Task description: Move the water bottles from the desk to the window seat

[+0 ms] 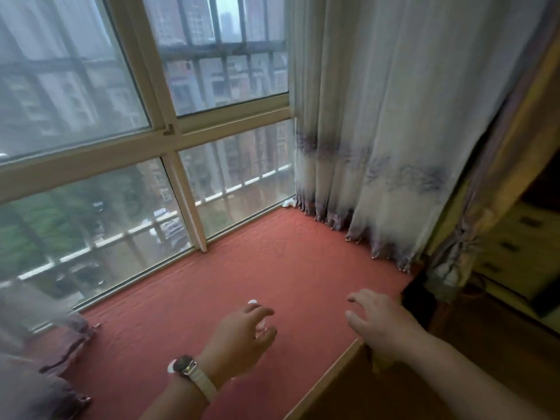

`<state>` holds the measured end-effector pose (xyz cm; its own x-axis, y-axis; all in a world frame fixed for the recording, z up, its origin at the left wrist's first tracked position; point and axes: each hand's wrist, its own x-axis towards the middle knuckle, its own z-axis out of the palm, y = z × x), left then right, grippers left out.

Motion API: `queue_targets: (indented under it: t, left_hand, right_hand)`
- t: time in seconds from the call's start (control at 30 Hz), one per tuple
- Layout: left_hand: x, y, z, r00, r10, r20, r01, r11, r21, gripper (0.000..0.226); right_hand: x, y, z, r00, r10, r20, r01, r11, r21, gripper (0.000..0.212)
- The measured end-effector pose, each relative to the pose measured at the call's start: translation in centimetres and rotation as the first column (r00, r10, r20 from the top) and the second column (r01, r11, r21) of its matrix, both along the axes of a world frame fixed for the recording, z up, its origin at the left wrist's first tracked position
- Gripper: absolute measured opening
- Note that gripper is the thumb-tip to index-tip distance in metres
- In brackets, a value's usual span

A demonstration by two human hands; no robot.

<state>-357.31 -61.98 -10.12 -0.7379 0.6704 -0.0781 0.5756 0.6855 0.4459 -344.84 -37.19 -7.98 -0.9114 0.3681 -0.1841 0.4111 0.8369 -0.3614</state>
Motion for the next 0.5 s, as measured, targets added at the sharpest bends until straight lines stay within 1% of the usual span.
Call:
queue_targets:
  t: [0.03, 0.13, 0.17, 0.3, 0.5]
  left_hand:
    - [0.9, 1.8, 0.1, 1.000, -0.029, -0.010, 0.029, 0.999, -0.014, 0.043]
    - [2.9, 7.2, 0.1, 0.994, -0.088, -0.059, 0.085, 0.995, -0.042, 0.058]
    - [3.5, 9.1, 0.2, 0.991, -0.100, -0.091, 0.095, 0.994, -0.055, 0.058]
    - [6.8, 17.1, 1.3, 0.968, -0.209, -0.136, 0.200, 0.977, -0.078, 0.044]
    - [12.1, 28.6, 2.4, 0.916, -0.364, -0.170, 0.348, 0.930, -0.116, 0.041]
  right_hand:
    - [1.4, 1.4, 0.5, 1.000, -0.017, -0.004, 0.017, 1.000, 0.009, 0.048]
    - [5.5, 5.9, 1.4, 0.997, -0.074, -0.016, 0.074, 0.997, 0.022, 0.050]
    - [6.9, 7.4, 1.6, 0.996, -0.088, -0.019, 0.088, 0.996, 0.016, 0.050]
    - [12.5, 13.0, 2.1, 0.988, -0.150, -0.040, 0.152, 0.988, 0.036, 0.047]
    - [20.4, 20.6, 2.3, 0.947, -0.317, -0.045, 0.318, 0.948, 0.012, 0.042]
